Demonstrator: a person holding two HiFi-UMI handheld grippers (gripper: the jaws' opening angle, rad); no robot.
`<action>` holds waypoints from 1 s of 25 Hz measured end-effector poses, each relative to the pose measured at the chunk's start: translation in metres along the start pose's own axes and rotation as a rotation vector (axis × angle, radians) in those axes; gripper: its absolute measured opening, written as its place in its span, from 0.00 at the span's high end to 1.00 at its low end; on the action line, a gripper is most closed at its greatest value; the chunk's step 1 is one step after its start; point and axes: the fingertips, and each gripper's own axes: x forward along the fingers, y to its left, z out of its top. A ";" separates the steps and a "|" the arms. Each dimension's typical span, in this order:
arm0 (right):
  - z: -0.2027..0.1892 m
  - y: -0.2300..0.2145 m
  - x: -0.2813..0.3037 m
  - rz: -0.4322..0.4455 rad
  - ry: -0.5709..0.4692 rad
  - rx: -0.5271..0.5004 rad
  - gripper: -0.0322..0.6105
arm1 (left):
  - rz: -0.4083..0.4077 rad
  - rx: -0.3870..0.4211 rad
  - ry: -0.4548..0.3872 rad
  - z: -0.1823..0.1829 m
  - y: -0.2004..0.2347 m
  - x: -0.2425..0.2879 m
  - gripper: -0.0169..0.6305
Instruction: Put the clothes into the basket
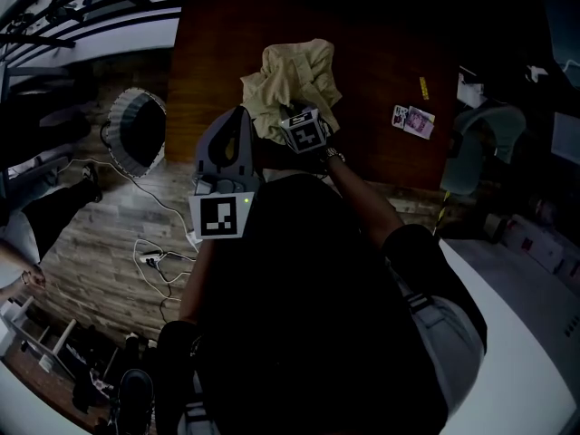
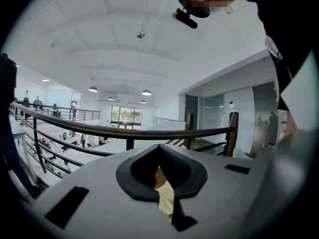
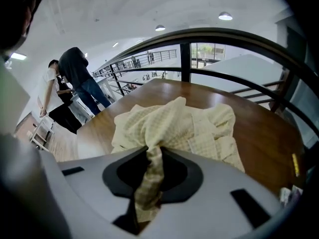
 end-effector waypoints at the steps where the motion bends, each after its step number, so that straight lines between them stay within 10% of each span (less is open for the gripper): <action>1: 0.003 -0.002 -0.004 -0.002 -0.018 0.007 0.84 | -0.001 0.001 -0.002 0.000 0.000 0.000 0.95; 25: 0.133 0.003 -0.156 -0.068 -0.497 0.003 0.84 | -0.009 -0.017 -0.055 0.007 0.003 -0.005 0.95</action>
